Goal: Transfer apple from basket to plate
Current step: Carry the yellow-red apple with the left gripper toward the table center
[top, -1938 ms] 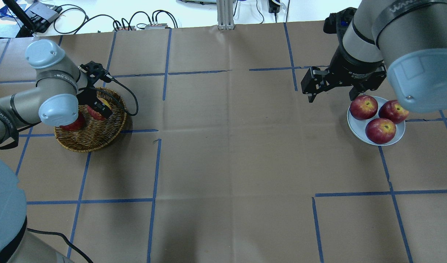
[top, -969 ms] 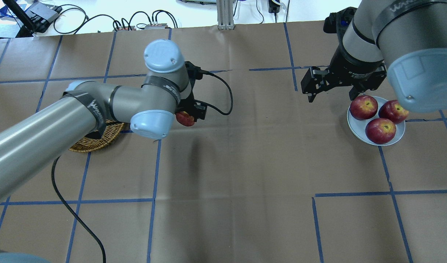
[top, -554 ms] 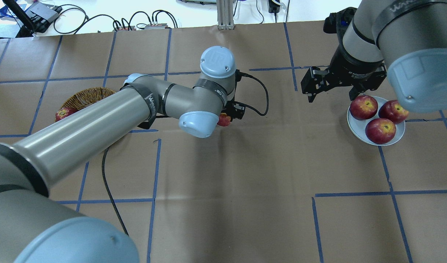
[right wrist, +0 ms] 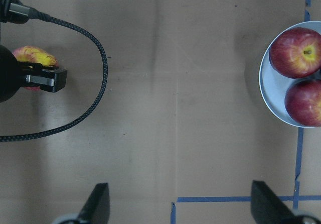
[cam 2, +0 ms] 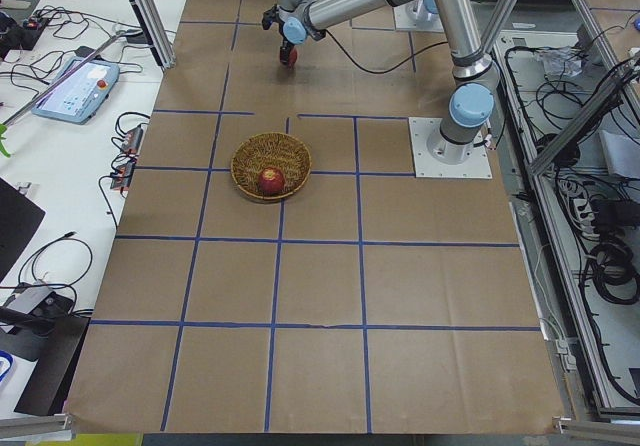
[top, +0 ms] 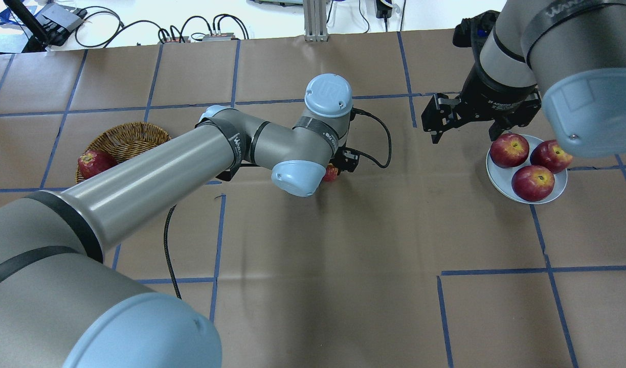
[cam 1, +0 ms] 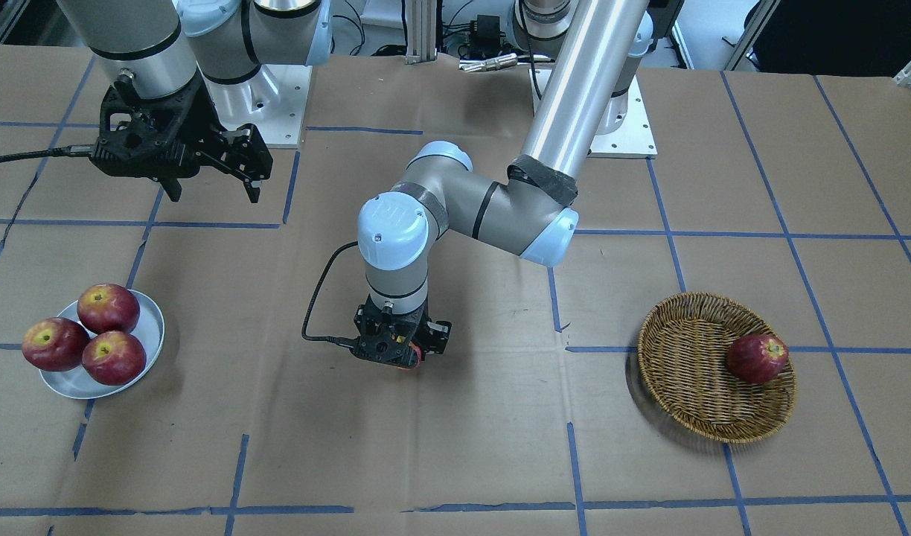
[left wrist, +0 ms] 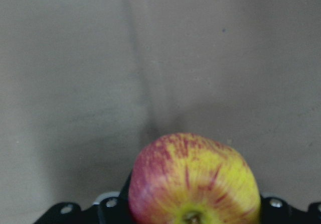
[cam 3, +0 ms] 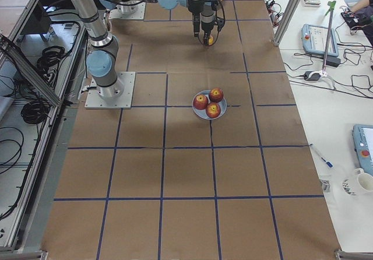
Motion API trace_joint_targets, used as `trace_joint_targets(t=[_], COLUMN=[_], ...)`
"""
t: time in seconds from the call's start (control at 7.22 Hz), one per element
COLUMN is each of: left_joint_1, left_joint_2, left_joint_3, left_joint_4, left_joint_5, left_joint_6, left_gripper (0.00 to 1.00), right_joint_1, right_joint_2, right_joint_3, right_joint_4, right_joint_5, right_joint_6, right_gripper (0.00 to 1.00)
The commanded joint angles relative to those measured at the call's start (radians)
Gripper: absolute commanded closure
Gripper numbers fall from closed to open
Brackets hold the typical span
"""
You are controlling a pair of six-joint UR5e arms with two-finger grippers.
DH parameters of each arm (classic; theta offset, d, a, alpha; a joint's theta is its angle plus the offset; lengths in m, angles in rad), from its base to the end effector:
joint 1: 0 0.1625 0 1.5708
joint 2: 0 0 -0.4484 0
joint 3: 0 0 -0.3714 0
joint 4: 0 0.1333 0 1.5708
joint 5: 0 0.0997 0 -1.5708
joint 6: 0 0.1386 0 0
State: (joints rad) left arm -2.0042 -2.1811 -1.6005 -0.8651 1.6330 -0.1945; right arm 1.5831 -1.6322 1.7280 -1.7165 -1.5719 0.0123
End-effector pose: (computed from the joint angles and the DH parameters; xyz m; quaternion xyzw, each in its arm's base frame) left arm -0.3918 -0.5497 0.1767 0.1180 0.9920 -0.0408 0.0194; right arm 0.1387 -0.4470 0.4411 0.0000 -0.9997 0.0250 0.0002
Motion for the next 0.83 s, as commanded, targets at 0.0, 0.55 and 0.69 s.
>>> trace_joint_targets(t=[0.0, 0.55, 0.69], left_joint_1=[0.002, 0.005, 0.005], left_joint_2=[0.000, 0.000, 0.001], left_joint_3=[-0.004, -0.012, -0.012], left_joint_4=[-0.002, -0.002, -0.003], left_joint_5=[-0.001, 0.004, 0.004], left_joint_6=[0.003, 0.003, 0.001], left_gripper=[0.46, 0.27, 0.01], right_joint_1=[0.000, 0.000, 0.000], right_joint_2=[0.000, 0.000, 0.000], right_joint_3=[0.001, -0.001, -0.001], right_joint_4=[0.000, 0.000, 0.000], right_joint_5=[0.001, 0.000, 0.001], right_joint_6=[0.000, 0.000, 0.000], right_gripper=[0.00, 0.00, 0.00])
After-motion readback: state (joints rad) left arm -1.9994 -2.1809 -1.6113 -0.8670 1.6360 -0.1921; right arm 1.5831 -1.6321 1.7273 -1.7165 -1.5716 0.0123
